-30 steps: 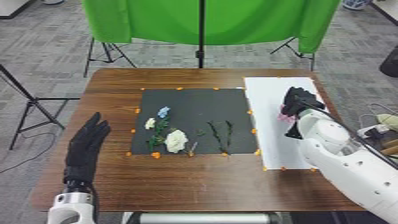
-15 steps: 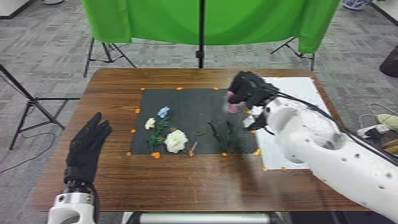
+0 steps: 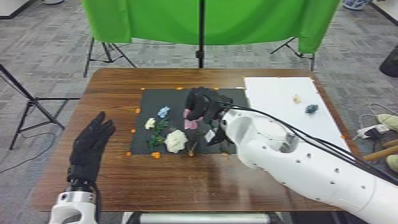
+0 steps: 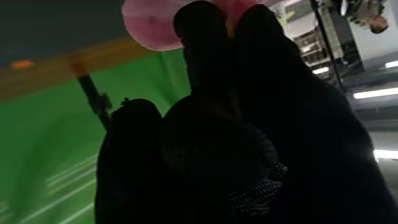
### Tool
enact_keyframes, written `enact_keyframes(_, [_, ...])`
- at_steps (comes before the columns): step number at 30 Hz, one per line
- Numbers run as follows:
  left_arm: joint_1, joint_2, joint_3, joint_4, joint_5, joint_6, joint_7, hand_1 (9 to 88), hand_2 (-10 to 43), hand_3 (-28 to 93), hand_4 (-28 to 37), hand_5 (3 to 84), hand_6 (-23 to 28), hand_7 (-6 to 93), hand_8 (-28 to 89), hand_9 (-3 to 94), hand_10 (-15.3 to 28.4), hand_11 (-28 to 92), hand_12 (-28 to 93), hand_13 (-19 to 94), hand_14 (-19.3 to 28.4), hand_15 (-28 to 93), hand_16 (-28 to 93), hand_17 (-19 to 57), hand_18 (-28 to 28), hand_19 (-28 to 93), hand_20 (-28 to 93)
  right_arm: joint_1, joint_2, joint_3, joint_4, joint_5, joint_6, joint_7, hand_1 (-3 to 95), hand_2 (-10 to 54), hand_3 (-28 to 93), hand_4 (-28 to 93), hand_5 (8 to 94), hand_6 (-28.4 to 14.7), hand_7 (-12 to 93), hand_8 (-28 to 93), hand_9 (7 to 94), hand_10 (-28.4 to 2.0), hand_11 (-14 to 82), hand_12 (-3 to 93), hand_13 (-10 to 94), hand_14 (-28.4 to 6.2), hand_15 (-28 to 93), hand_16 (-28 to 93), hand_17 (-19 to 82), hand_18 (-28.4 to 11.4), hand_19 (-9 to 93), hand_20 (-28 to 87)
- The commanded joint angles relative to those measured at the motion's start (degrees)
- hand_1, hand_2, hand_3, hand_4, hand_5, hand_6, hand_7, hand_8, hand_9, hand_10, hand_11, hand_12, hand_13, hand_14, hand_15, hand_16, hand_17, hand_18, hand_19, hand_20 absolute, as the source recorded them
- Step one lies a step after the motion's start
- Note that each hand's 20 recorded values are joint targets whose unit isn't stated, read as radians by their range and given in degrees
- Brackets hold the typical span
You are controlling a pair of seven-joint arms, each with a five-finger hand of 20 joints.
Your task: Arrange flowers
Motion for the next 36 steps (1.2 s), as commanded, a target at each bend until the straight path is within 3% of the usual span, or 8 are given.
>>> enact_keyframes(1, [0.4, -0.03, 0.25, 0.62, 0.17, -1.08, -0.85, 19.4, -0.8, 69, -28.3, 33.7, 4.1, 4.7, -5, 35.2, 11.2, 7, 14, 27, 14.5, 8, 5, 1.0, 10.6, 0, 17, 0.6, -2.0, -1.7, 2.5, 0.1, -1.5, 0.3, 64.1, -9.5, 48, -13, 78.2, -0.6, 16, 11, 93.2, -9.4, 7.7, 36.2, 94, -0.4, 61, 29, 72, -7.9, 93, 56])
enact_keyframes(6, [0.3, 0.09, 0.18, 0.68, 0.16, -1.42, -1.09, 19.4, -0.8, 69, -28.3, 33.7, 4.1, 4.7, -5, 35.2, 11.2, 7, 14, 27, 14.5, 8, 5, 1.0, 10.7, 0, 17, 0.4, -2.1, -1.3, 2.9, 0.0, -3.7, 0.7, 61.9, -9.5, 45, -11, 74.2, -0.1, 14, 9, 91.1, -10.2, 11.7, 32.6, 94, -0.6, 60, 30, 71, -7.9, 93, 55])
enact_keyframes(11, [0.2, 0.15, 0.01, 0.69, 0.22, -1.37, -1.28, 19.5, -0.8, 69, -28.3, 33.6, 4.0, 4.7, -5, 35.1, 11.2, 7, 14, 27, 14.6, 8, 5, 0.9, 10.9, 0, 17, 0.4, -1.7, -0.3, 2.8, -0.7, -5.2, 0.8, 48.8, -9.5, 61, -19, 67.4, 0.9, 14, -8, 88.3, -12.0, 19.6, 23.7, 94, -0.7, 60, 31, 71, -7.9, 93, 55])
enact_keyframes(15, [0.1, 0.03, 0.05, 0.7, 0.32, -1.53, -1.07, 19.4, -0.8, 69, -28.3, 33.5, 4.0, 4.7, -5, 35.2, 11.2, 7, 14, 27, 14.6, 8, 5, 0.8, 11.0, 0, 17, -0.2, -0.5, 2.8, 1.6, -0.6, -5.7, 1.0, 45.6, -9.5, 60, -20, 63.4, 0.8, 13, -9, 88.1, -12.5, 20.7, 20.7, 94, -1.1, 59, 31, 71, -7.8, 93, 55])
enact_keyframes(21, [0.1, -0.29, 0.21, 0.57, 0.71, -0.94, -0.12, 19.5, -0.7, 68, -28.3, 33.5, 3.9, 4.7, -4, 35.2, 11.2, 7, 14, 28, 14.7, 8, 5, 0.8, 11.0, 0, 17, -6.6, 5.9, 15.3, -5.1, -6.2, 1.7, 4.5, 40.6, -9.5, 60, -18, 62.6, 0.5, 12, -9, 86.1, -12.5, 20.2, 20.3, 94, -1.6, 57, 30, 70, -8.6, 93, 53])
enact_keyframes(25, [0.5, -0.2, -0.1, 0.06, 0.87, -0.5, 0.28, 19.5, -0.8, 69, -28.3, 33.6, 3.8, 5.2, -4, 35.3, 11.2, 8, 14, 27, 14.7, 8, 5, 0.9, 11.0, 0, 17, -10.7, 9.9, 23.8, -3.5, -14.2, 6.2, 10.8, 39.5, -9.5, 61, -16, 64.7, 0.0, 13, -8, 78.4, -13.4, 17.4, 20.1, 89, -4.7, 54, 33, 62, -12.1, 93, 51])
enact_keyframes(30, [0.8, -0.34, -0.22, -0.08, 0.71, -0.11, 0.12, 19.3, -1.0, 69, -28.3, 34.0, 3.8, 5.6, -5, 35.6, 11.3, 8, 14, 28, 14.8, 8, 5, 0.9, 11.1, 0, 17, -14.7, 13.1, 31.4, 1.6, -14.9, -3.1, 17.4, 37.9, -9.5, 63, -15, 54.7, -2.6, 9, -6, 59.5, -16.8, 8.4, 18.0, 83, -6.8, 54, 33, 57, -13.7, 93, 46])
enact_keyframes(36, [0.6, -0.35, -0.19, -0.01, 0.84, -0.11, 0.29, 19.3, -1.0, 69, -28.3, 34.1, 3.9, 5.7, -5, 35.7, 11.3, 8, 14, 28, 14.7, 9, 5, 1.0, 11.1, 0, 17, -15.5, 13.3, 31.5, 9.3, -13.1, -10.2, 20.9, 36.7, -9.5, 63, -16, 47.0, -3.1, 6, -5, 50.1, -18.4, 6.2, 17.7, 80, -8.1, 55, 32, 55, -14.5, 93, 45])
